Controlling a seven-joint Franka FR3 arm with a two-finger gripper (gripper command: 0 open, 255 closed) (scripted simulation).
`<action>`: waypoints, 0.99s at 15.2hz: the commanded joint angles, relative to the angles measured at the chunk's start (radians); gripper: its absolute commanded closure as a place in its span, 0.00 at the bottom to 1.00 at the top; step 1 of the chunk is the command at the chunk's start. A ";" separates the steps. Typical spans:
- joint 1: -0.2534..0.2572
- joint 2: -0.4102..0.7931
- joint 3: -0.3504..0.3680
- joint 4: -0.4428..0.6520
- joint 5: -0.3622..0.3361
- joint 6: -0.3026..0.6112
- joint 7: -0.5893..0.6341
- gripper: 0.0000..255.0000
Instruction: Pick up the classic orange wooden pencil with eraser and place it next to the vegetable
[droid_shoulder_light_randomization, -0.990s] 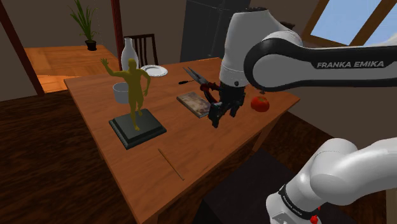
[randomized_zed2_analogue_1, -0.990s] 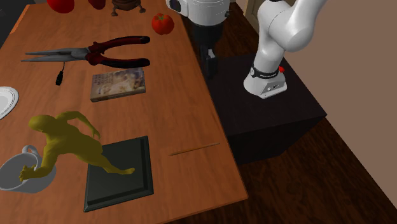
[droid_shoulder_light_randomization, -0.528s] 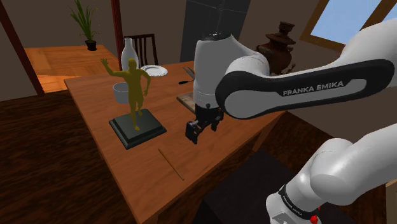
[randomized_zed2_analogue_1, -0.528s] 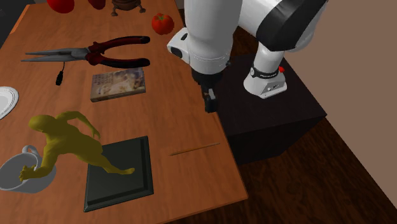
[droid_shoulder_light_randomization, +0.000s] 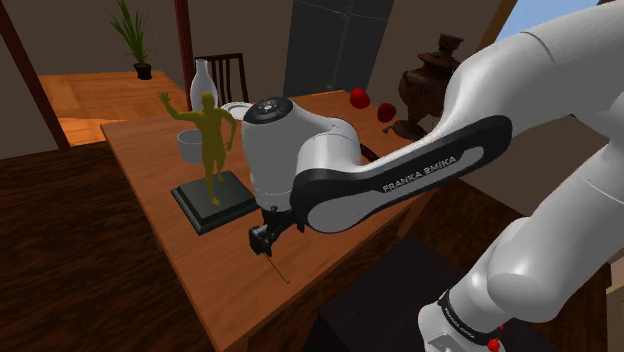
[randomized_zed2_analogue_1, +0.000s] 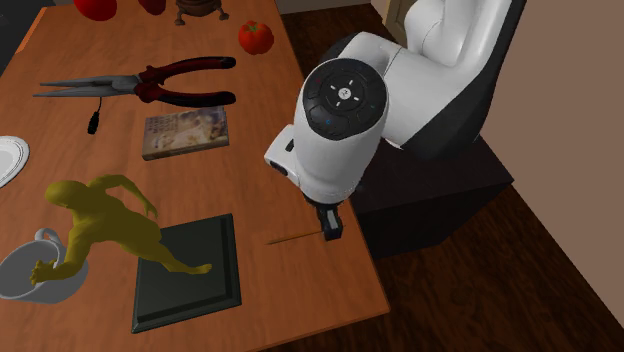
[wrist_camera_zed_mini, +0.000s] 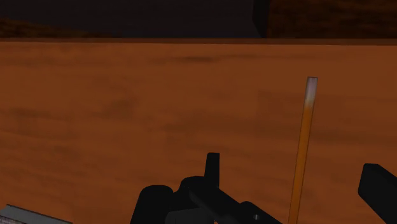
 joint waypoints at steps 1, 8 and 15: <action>0.016 0.104 0.019 0.054 -0.081 0.007 0.085 0.00; 0.041 0.201 0.004 0.053 -0.166 0.066 0.157 0.00; 0.042 0.220 -0.004 0.036 -0.188 0.095 0.171 0.00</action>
